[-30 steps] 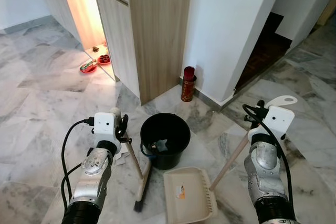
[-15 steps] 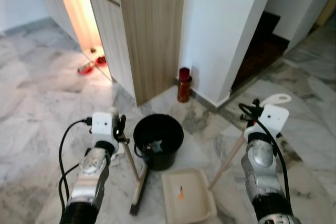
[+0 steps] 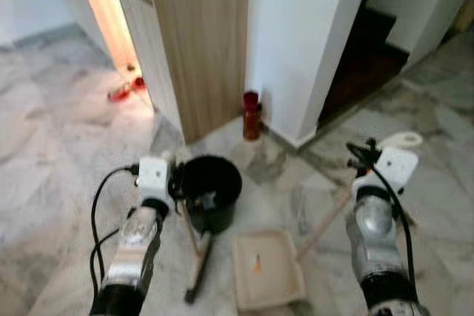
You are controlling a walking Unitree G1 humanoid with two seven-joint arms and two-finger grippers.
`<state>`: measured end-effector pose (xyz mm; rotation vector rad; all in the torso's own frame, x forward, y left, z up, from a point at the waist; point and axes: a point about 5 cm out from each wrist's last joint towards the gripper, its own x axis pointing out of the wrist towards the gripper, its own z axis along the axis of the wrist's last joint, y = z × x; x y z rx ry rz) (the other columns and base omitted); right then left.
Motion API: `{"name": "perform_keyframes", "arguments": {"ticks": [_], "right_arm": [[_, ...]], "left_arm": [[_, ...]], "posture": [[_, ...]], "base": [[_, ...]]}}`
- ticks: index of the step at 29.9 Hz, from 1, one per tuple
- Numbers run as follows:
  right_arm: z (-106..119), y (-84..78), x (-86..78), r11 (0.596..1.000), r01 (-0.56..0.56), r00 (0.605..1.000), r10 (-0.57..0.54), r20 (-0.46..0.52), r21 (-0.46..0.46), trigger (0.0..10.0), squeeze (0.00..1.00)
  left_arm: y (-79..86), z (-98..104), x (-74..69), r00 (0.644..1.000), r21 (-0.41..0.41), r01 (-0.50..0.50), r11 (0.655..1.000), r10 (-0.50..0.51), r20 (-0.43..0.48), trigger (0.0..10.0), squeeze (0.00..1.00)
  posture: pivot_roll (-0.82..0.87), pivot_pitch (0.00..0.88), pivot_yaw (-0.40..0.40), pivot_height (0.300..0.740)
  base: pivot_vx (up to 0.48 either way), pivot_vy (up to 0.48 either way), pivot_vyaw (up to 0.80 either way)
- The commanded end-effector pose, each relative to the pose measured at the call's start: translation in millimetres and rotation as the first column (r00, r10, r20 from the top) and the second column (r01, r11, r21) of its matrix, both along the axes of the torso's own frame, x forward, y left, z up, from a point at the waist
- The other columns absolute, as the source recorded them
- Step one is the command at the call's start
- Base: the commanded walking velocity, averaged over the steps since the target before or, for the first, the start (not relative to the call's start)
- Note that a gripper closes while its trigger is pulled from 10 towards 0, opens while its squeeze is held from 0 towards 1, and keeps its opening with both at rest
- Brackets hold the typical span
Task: Sweep floor
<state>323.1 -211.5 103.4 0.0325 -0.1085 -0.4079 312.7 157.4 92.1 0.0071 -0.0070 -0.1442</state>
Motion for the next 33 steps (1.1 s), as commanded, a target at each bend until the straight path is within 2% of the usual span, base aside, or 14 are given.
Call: {"name": "perform_keyframes", "arguments": {"ticks": [1, 8, 17, 27, 30, 33], "right_arm": [[7.4, 3.8, 3.0, 1.000, -0.009, 0.999, 0.009, 0.040, 0.005, 10.0, 0.00], [9.2, 3.1, 3.8, 1.000, -0.011, 0.999, 0.011, 0.047, 0.009, 10.0, 0.00], [22.8, 10.3, 8.6, 0.999, -0.046, 0.994, 0.046, 0.102, -0.010, 10.0, 0.00], [22.0, 11.0, 8.0, 0.999, -0.051, 0.993, 0.050, 0.106, 0.006, 10.0, 0.00], [22.1, 10.3, 8.4, 0.999, -0.049, 0.994, 0.048, 0.099, 0.008, 10.0, 0.00], [22.8, 10.3, 8.5, 0.999, -0.051, 0.993, 0.051, 0.103, 0.004, 10.0, 0.00]], "left_arm": [[2.2, 6.5, 2.6, 1.000, 0.003, -0.006, 1.000, 0.006, 0.027, 10.0, 0.00], [0.7, 6.9, 4.0, 1.000, -0.002, -0.006, 1.000, 0.006, 0.030, 10.0, 0.00], [-4.6, 9.3, 8.6, 0.999, -0.009, 0.005, 1.000, -0.004, 0.038, 10.0, 0.00], [-5.3, 9.4, 9.4, 0.999, -0.013, 0.009, 1.000, -0.009, 0.042, 10.0, 0.00], [-5.0, 9.9, 11.0, 0.999, -0.020, -0.001, 1.000, 0.002, 0.043, 10.0, 0.00], [-4.9, 9.0, 10.6, 0.999, -0.022, -0.001, 1.000, 0.002, 0.042, 10.0, 0.00]], "posture": [[0.10, 0.073, -0.018, 0.740], [0.09, 0.060, -0.020, 0.740], [0.08, 0.033, -0.017, 0.740], [0.08, 0.026, -0.016, 0.740], [0.08, 0.038, -0.018, 0.740], [0.08, 0.039, -0.018, 0.740]], "base": [[0.000, -0.270, 0.00], [0.000, -0.271, 0.00], [0.000, -0.268, 0.00], [0.000, -0.268, 0.00], [0.000, 0.000, 0.00], [0.000, 0.000, -0.80]]}}
